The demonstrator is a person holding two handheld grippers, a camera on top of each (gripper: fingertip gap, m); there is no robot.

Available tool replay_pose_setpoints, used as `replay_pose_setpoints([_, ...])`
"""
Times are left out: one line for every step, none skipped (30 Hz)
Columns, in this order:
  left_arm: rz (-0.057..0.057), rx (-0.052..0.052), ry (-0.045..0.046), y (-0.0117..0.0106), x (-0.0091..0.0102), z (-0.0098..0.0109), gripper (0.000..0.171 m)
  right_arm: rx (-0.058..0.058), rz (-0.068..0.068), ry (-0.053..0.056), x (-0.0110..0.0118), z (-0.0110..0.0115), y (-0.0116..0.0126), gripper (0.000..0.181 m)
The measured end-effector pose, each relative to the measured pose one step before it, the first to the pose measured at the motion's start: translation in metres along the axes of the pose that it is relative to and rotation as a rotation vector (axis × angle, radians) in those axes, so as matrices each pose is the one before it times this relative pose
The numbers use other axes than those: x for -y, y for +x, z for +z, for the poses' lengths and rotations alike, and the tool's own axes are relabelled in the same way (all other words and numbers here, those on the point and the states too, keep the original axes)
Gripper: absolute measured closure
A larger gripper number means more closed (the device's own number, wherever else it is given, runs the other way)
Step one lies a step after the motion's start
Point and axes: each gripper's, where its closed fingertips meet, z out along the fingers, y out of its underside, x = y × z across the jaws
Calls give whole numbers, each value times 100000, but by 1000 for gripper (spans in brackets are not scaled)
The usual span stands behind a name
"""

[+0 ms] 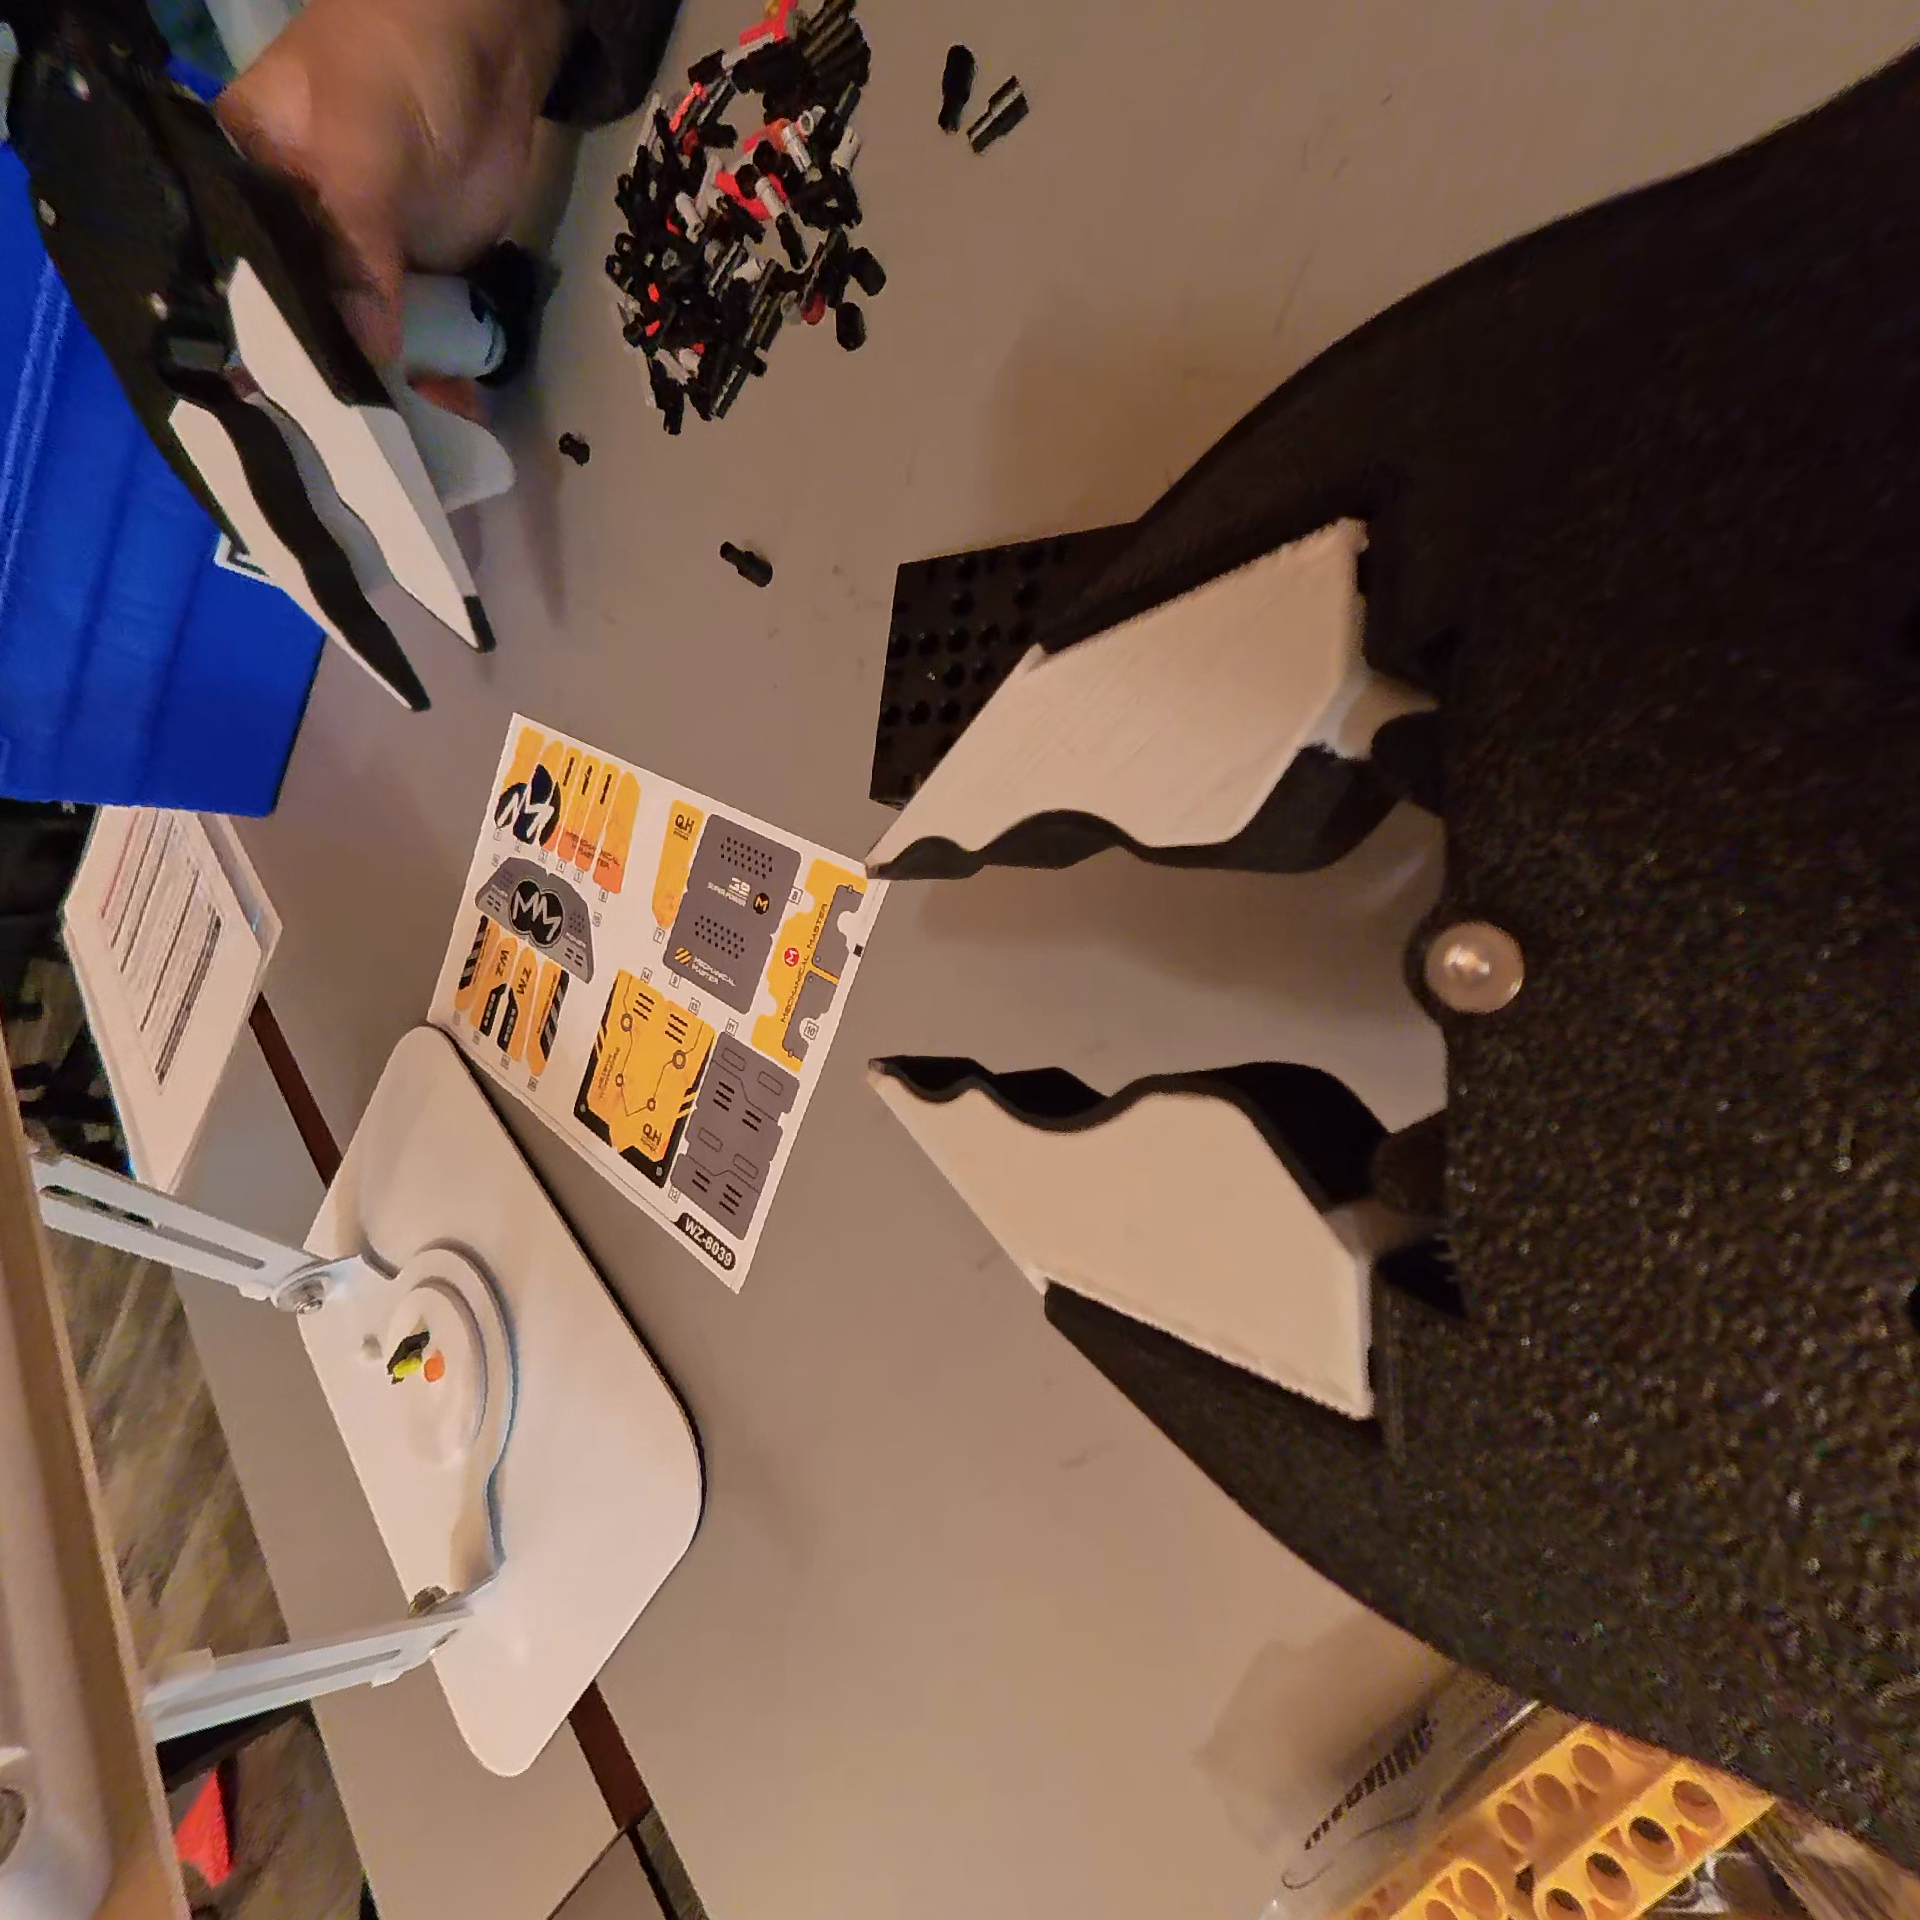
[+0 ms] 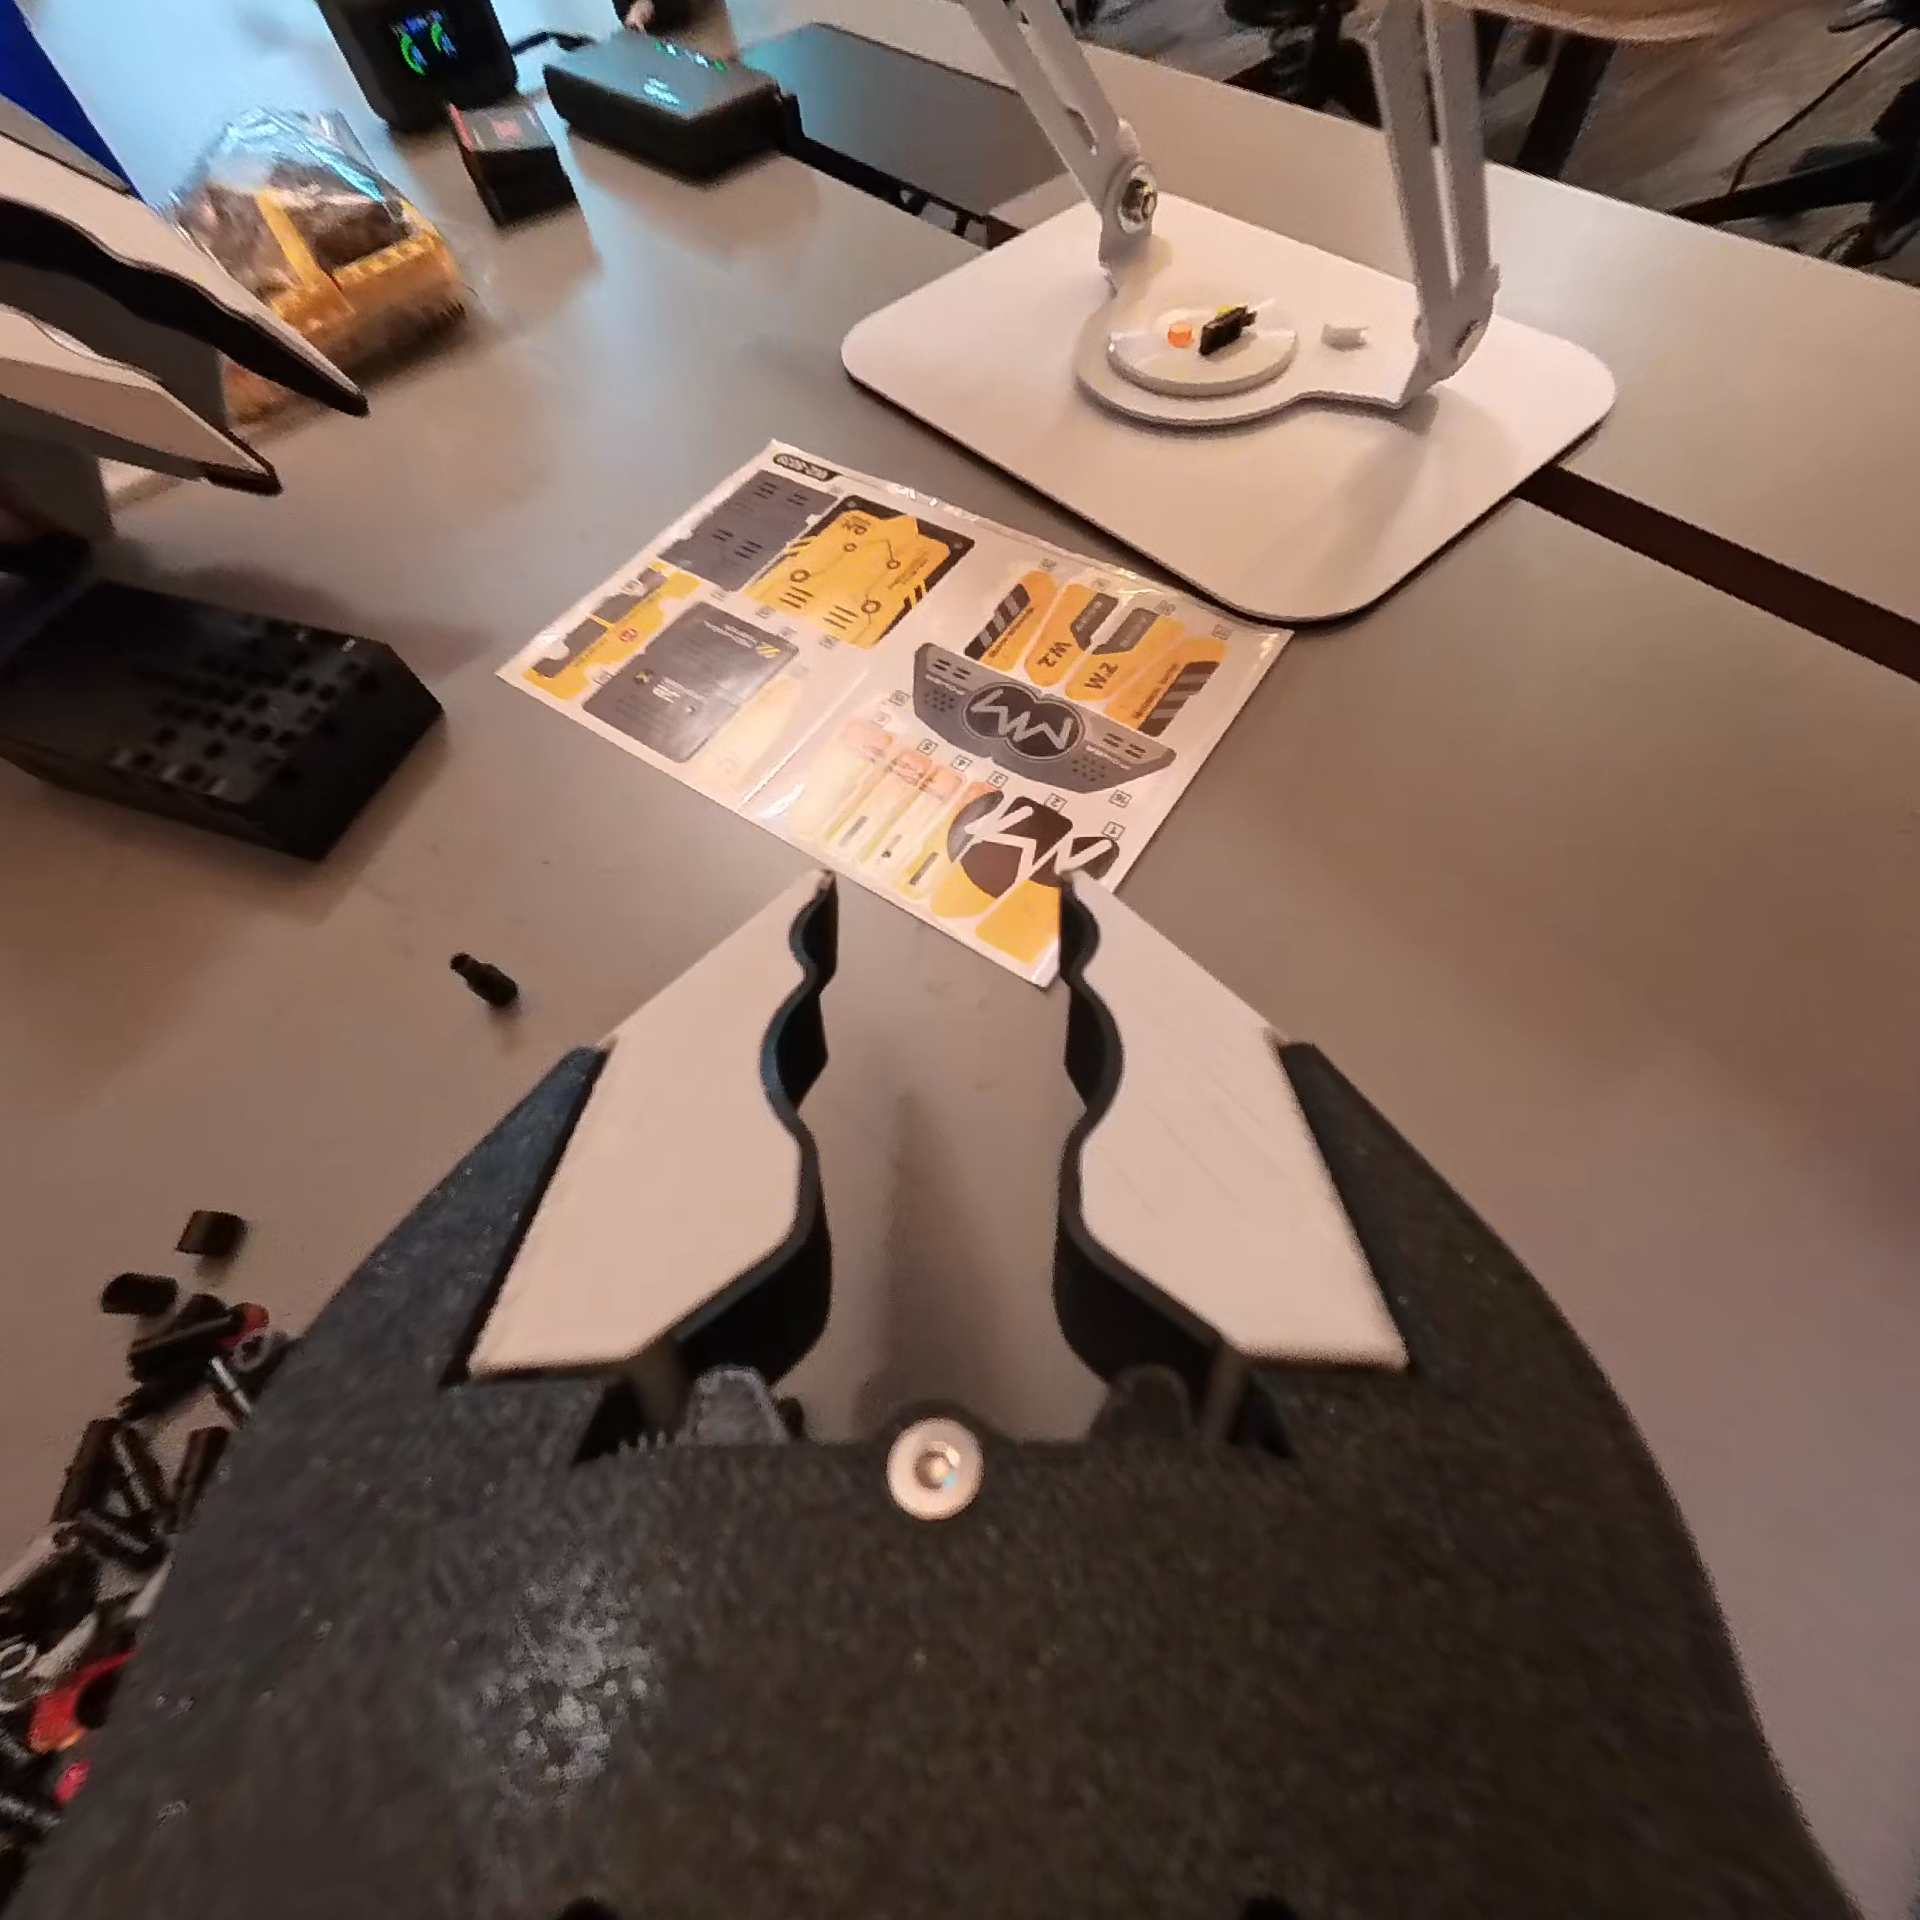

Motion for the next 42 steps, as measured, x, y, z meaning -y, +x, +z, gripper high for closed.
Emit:
replay_pose_setpoints([-90,-47,-38,-6,-2,1,138,-1463,-931,-622,-78,52,139,138])
replay_pose_setpoints([-78,-46,-93,-6,-15,10,138,-1708,-1378,-509,-55,8,170,138])
replay_pose_setpoints([-39,-194,-241,16,-36,22,138,-1501,-1505,-586,-29,-19,126,138])
replay_pose_setpoints([68,-171,-370,31,-53,40,138,-1099,-1401,-613,-20,-25,53,138])
replay_pose_setpoints([126,-154,-488,41,-67,61,138,-793,-1255,-465,7,-9,5,138])
replay_pose_setpoints([110,-250,-676,42,-86,81,138,-553,-1156,-238,24,16,-35,138])
replay_pose_setpoints([9,-209,-856,27,-116,99,138,-353,-1013,-98,-17,58,-43,138])
replay_pose_setpoints([-143,-266,-917,16,-118,99,138,-140,-712,-133,-78,98,-38,138])
replay_pose_setpoints([-274,-328,-870,12,-111,97,138,141,-199,-393,-156,133,-27,138])
replay_pose_setpoints([-332,-337,-742,3,-90,86,138,410,427,-1010,-180,138,-6,138])
replay_pose_setpoints([-333,-333,-452,12,-58,50,138,326,480,-741,-92,64,2,138])
replay_pose_setpoints([-344,-226,-54,-15,-8,3,138,226,196,-27,-6,16,-6,138])
replay_pose_setpoints([-380,3,339,-37,33,-34,138,197,235,394,46,-41,-7,138])
replay_pose_setpoints([-344,148,635,-56,80,-64,138,28,572,552,60,-60,57,138])
replay_pose_setpoints([-341,13,685,-40,84,-69,138,-65,836,528,65,-49,91,138])
replay_pose_setpoints([-407,-186,411,-22,46,-49,138,135,881,367,43,-44,78,138])
replay_pose_setpoints([-538,-250,60,-31,14,-6,138,283,797,123,5,-11,48,138])
replay_pose_setpoints([-746,-348,-172,-39,-31,28,138,261,653,-149,-12,20,42,138])
replay_pose_setpoints([-920,-475,-308,-45,-36,33,138,284,475,-377,-54,45,11,138])
replay_pose_setpoints([-908,-746,-327,-10,-46,35,138,409,319,-532,-64,53,-19,138])
replay_pose_setpoints([-872,-823,-182,7,-21,29,138,376,226,-562,-72,63,-25,138])
replay_pose_setpoints([-773,-748,18,1,-6,-1,138,231,92,-471,-56,56,-22,138])
replay_pose_setpoints([-637,-564,199,4,28,-25,138,45,-88,-332,-46,34,-9,138])
replay_pose_setpoints([-503,-390,313,-12,35,-29,138,-89,-264,-223,-22,20,-19,138])
replay_pose_setpoints([-396,-180,362,-30,42,-41,138,-152,-365,-229,-32,25,-25,138])
replay_pose_setpoints([-272,-68,311,-21,37,-31,138,-145,-351,-259,-31,30,-23,138])
replay_pose_setpoints([-194,-48,196,-15,27,-23,138,-88,-257,-178,-17,19,-10,138])
replay_pose_setpoints([-105,-9,201,-8,22,-25,138,-60,-176,-30,-3,1,-11,138])
replay_pose_setpoints([59,34,258,5,31,-29,138,-67,-158,171,17,-16,-15,138])
replay_pose_setpoints([350,99,287,28,36,-28,138,-97,-215,511,69,-59,-11,138])
replay_pose_setpoints([635,304,265,31,33,-31,138,25,-360,824,105,-86,-40,138])
replay_pose_setpoints([772,499,152,29,24,-17,138,342,-486,1036,131,-117,-84,138])
replay_pose_setpoints([743,513,-40,13,-2,7,138,446,-518,1127,154,-136,-84,138])
replay_pose_setpoints([601,330,-50,27,-2,-1,138,368,-300,1000,156,-155,-44,138])
replay_pose_setpoints([424,242,104,17,14,-12,138,680,-98,609,174,-182,-62,138])
replay_pose_setpoints([320,195,347,15,51,-39,138,772,-193,369,208,-263,-71,138])
replay_pose_setpoints([180,99,640,21,100,-75,138,113,-369,644,311,-352,-2,138])
replay_pose_setpoints([-137,-345,1158,87,173,-91,138,189,-706,1348,464,-433,-58,138])
replay_pose_setpoints([-464,-966,1804,194,291,-113,138,1156,-1022,1955,589,-475,-271,138])
replay_pose_setpoints([-597,-1363,2213,267,362,-136,138,2223,-1195,2134,659,-439,-488,138])
replay_pose_setpoints([-541,-1254,2112,252,354,-140,138,2602,-1296,1932,640,-383,-607,138])
replay_pose_setpoints([-277,-857,1749,218,321,-142,138,2225,-1415,1604,578,-290,-600,138])
